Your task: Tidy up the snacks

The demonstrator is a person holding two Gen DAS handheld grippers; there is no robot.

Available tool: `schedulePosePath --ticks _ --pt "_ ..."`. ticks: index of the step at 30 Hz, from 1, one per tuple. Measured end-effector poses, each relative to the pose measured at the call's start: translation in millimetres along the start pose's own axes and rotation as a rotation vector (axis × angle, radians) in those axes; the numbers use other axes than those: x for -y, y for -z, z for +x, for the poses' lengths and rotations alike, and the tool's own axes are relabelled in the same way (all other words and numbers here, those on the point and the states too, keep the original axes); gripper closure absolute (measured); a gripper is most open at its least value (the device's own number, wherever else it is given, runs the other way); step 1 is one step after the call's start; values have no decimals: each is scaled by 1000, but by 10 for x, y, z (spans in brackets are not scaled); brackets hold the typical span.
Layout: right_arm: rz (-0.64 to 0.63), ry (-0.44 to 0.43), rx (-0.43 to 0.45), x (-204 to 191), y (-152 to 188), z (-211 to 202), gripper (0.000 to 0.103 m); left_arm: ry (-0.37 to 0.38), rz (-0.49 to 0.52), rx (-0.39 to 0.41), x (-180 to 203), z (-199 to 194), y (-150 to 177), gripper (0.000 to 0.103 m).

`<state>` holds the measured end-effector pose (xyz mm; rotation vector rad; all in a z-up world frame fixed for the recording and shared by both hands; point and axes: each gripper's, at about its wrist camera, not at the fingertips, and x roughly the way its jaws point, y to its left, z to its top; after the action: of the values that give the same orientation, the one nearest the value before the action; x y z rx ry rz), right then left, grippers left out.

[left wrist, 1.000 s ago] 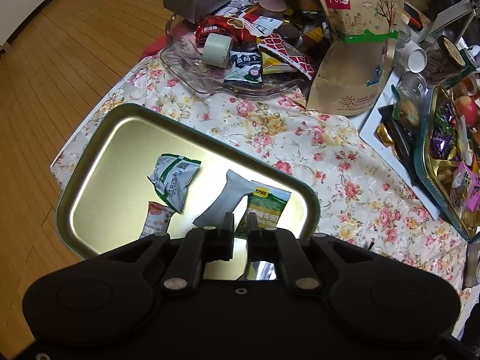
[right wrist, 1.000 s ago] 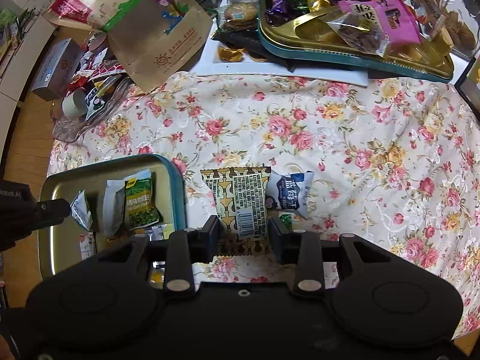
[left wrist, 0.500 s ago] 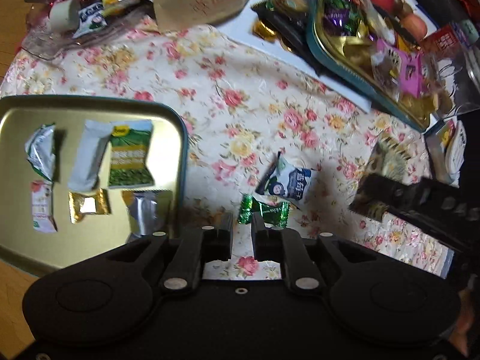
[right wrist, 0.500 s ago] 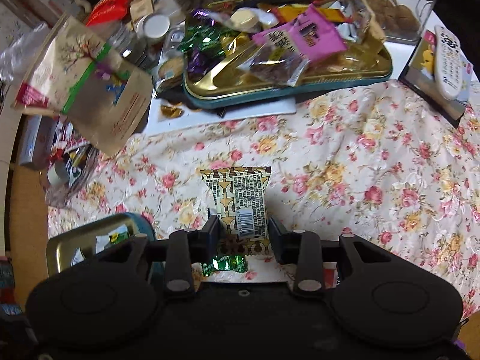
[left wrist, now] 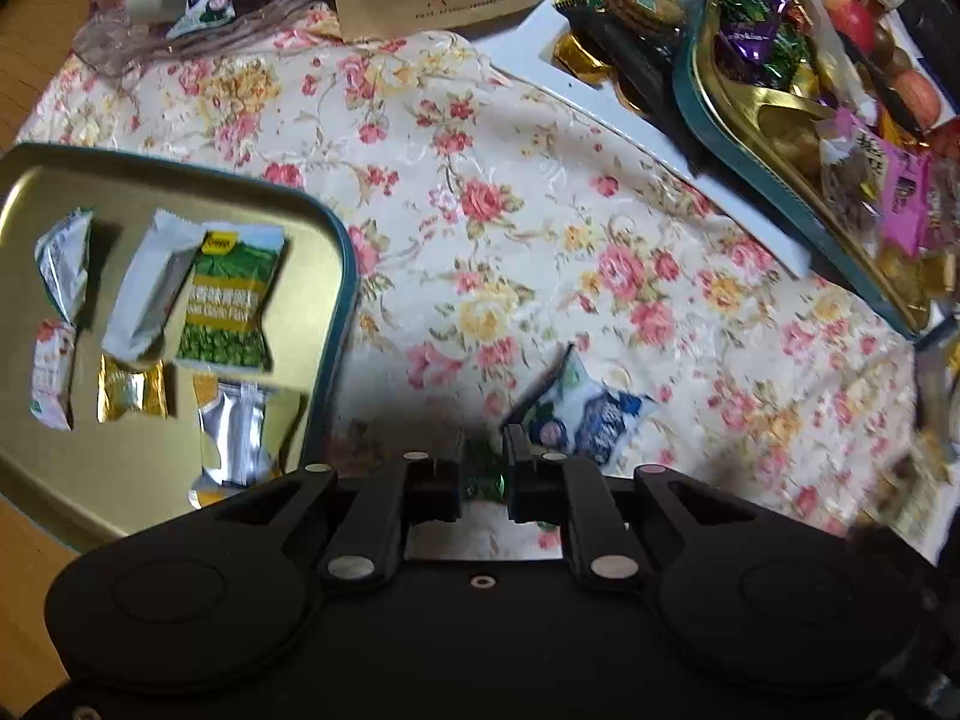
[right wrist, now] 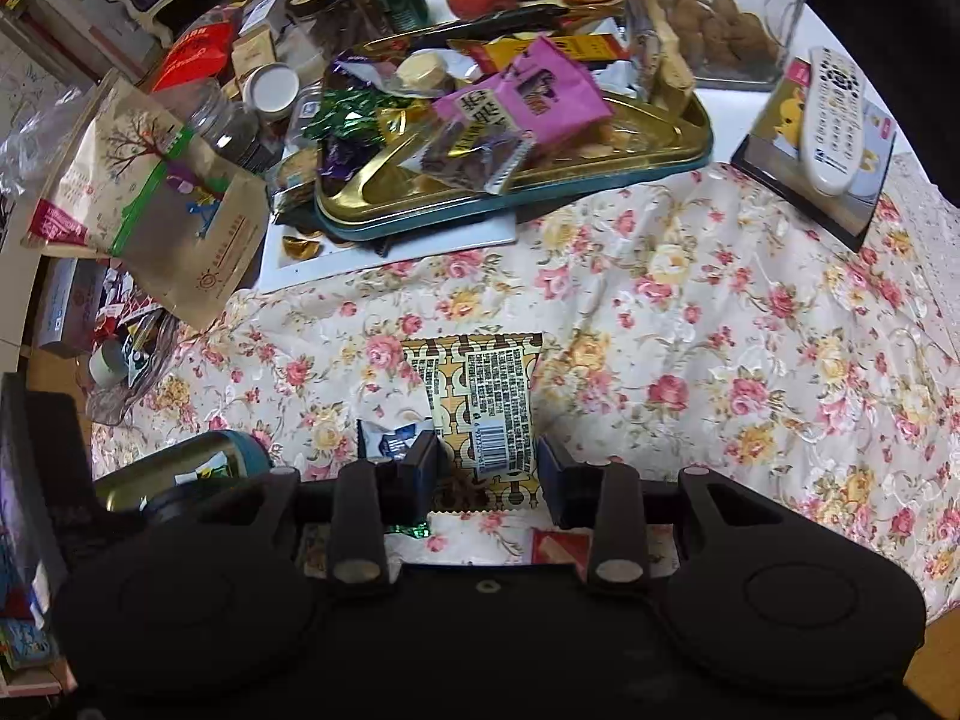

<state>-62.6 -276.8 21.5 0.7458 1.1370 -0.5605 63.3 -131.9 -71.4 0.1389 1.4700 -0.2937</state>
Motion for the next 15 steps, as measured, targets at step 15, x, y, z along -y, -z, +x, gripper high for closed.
schedulePosePath --ticks 15 --pt "32 -37 35 181 -25 -217 65 -117 174 -162 159 401 263 83"
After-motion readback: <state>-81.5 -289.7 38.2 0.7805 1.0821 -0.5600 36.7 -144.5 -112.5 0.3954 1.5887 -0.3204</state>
